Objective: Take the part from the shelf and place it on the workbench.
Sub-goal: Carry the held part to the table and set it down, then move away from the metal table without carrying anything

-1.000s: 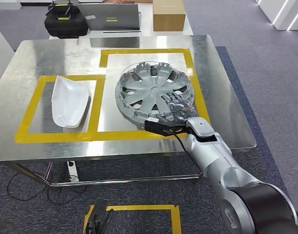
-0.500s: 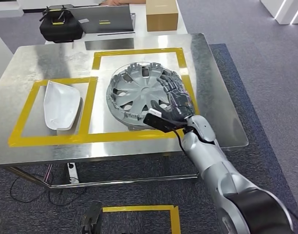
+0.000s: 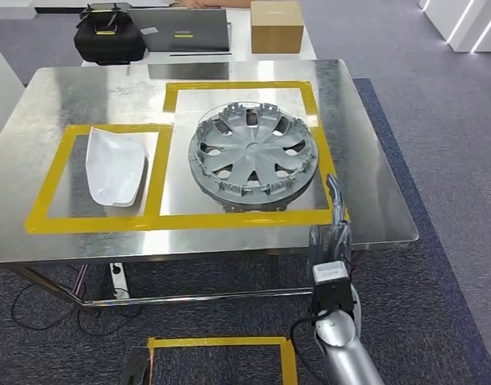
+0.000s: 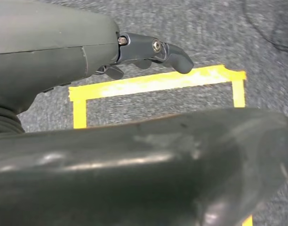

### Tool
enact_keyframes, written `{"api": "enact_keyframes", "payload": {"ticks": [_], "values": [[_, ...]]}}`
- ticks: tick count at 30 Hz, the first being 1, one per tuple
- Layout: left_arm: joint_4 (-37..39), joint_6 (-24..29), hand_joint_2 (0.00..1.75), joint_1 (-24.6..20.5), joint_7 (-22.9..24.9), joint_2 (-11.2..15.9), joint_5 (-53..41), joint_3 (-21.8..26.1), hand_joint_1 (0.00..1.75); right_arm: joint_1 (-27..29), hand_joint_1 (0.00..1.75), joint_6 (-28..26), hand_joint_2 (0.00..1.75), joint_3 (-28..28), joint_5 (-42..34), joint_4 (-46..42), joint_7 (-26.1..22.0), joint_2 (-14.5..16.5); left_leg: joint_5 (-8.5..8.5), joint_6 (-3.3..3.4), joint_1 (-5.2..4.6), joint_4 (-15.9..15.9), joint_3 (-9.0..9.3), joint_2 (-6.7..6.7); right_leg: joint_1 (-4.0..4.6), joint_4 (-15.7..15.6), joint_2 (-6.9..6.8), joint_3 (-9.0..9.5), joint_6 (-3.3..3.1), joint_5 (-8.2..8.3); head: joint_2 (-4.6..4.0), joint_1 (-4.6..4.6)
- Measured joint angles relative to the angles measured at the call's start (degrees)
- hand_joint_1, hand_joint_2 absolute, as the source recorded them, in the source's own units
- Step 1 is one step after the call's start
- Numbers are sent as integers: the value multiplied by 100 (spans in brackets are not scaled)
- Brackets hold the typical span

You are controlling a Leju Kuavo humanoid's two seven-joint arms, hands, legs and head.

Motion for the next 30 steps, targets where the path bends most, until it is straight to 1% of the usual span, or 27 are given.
{"api": "enact_keyframes", "payload": {"ticks": [1,2,3,4,6,7,8,10,11,12,13,14,15,16,17,18,19,20,21,22,23,24,25,26,27,28,30], "values": [[0,3,0,24,-24,7,30,38,0,219,0,-12,0,23,-59,-159,-45,-16,28,-4,-1,4,-38,4,-5,236,-1,-32,14,-107,0,-1],[0,6,0,48,-44,15,63,78,0,417,0,-30,0,39,-117,-303,-86,-27,60,-12,-1,9,-82,8,-8,285,-3,30,23,-100,0,0],[0,9,0,71,-59,23,94,116,0,595,0,-50,0,48,-174,-429,-118,-32,95,-25,0,15,-128,12,-12,120,-7,202,26,7,0,-1],[0,13,0,88,-69,28,125,156,0,755,0,-76,0,51,-246,-550,-142,-34,132,-43,1,23,-175,13,-18,-223,-13,469,25,155,0,1],[-1,27,0,109,-77,38,185,237,0,1020,0,-134,0,53,-438,-779,-167,-33,206,-98,-10,47,-252,6,-17,-1018,-16,1042,4,313,0,-4],[-2,38,0,118,-77,44,212,274,0,1142,0,-161,0,51,-556,-883,-173,-32,248,-131,-16,53,-270,2,-12,-1268,-9,1192,-14,331,0,-3],[-2,50,0,125,-77,49,244,314,0,1266,0,-179,0,43,-701,-970,-178,-31,293,-167,-18,48,-278,-2,1,-1379,0,1242,-37,325,1,-1],[-2,71,0,153,-76,60,316,401,0,1521,0,-160,0,0,-1042,-1071,-184,-23,359,-242,1,30,-283,-9,13,-1397,-2,1164,-112,395,1,10],[-1,80,0,171,-75,66,356,445,0,1638,0,-112,0,-42,-1221,-1087,-184,-15,284,-276,12,63,-301,-10,12,-1401,-15,1125,-163,442,1,9],[-1,91,0,190,-74,70,393,494,0,1742,0,-43,0,-103,-1370,-1082,-183,2,98,-305,18,183,-332,-9,5,-1412,-30,1076,-215,501,1,3],[0,104,0,205,-73,74,430,541,0,1834,0,42,0,-196,-1483,-1049,-182,31,-192,-328,23,417,-382,-6,-1,-1418,-47,1012,-254,564,0,-3],[0,116,0,215,-73,74,468,591,0,1914,0,153,0,-344,-1570,-965,-178,75,-534,-348,22,754,-434,-2,5,-1416,-55,957,-279,625,0,-15],[0,128,0,220,-73,75,498,648,0,1976,0,272,0,-545,-1624,-830,-174,131,-815,-362,22,1126,-471,-1,13,-1410,-63,895,-289,687,0,-19],[0,139,0,225,-73,75,524,699,0,2021,0,398,0,-799,-1645,-647,-170,193,-970,-369,22,1438,-475,-1,24,-1402,-74,827,-292,749,0,-20],[0,151,0,232,-72,76,541,752,0,2051,0,528,0,-1102,-1643,-435,-164,260,-979,-366,21,1609,-414,0,34,-1387,-85,755,-292,809,0,-20],[0,163,0,239,-67,75,549,801,0,2060,0,639,0,-1419,-1621,-217,-163,325,-871,-352,18,1581,-272,0,44,-1368,-93,671,-288,861,0,-19],[0,177,0,247,-59,75,553,843,0,2050,0,744,0,-1759,-1596,17,-161,389,-714,-323,12,1347,-35,-1,54,-1348,-99,594,-282,907,0,-19],[-1,190,0,253,-43,75,548,883,0,2015,0,859,0,-2120,-1604,285,-163,446,-603,-274,-2,948,277,-6,60,-1328,-101,533,-273,949,0,-18],[-1,203,0,257,-24,72,539,919,0,1949,0,982,0,-2488,-1632,592,-162,488,-562,-221,-17,500,587,-8,70,-1313,-99,488,-255,989,1,-16],[-2,213,0,256,-3,65,528,954,0,1868,0,1093,0,-2870,-1648,928,-161,519,-571,-176,-38,126,821,-12,74,-1305,-101,455,-228,1032,1,-14],[-2,220,0,254,18,55,510,983,0,1781,0,1168,0,-3248,-1636,1267,-160,538,-608,-143,-59,-112,949,-15,69,-1301,-105,430,-194,1078,1,-13],[-2,224,0,253,37,43,489,1005,0,1689,0,1185,0,-3617,-1570,1611,-159,549,-618,-124,-76,-203,973,-13,63,-1304,-108,409,-153,1128,1,-12],[-2,229,0,256,60,28,467,1019,0,1596,0,1146,0,-3970,-1480,1951,-161,555,-582,-101,-77,-237,941,-7,53,-1307,-110,389,-112,1165,0,-11],[-1,238,0,259,79,16,439,1027,0,1495,0,1091,0,-4299,-1399,2297,-160,554,-527,-70,-71,-263,898,10,43,-1288,-98,361,-74,1139,0,-10],[-1,247,0,260,93,2,415,1035,0,1373,0,1042,0,-4616,-1340,2692,-154,538,-459,-29,-59,-286,843,28,39,-1202,-80,305,-40,1008,0,3],[0,255,0,260,102,-16,390,1043,0,1247,0,990,0,-4897,-1306,3101,-127,509,-383,6,-45,-305,774,47,32,-1010,-61,227,-10,775,0,23],[0,262,0,249,100,-49,343,1052,0,1009,0,834,0,-5356,-1199,3915,29,414,-254,43,-50,-294,610,69,11,-365,-42,47,44,202,0,61]]}}
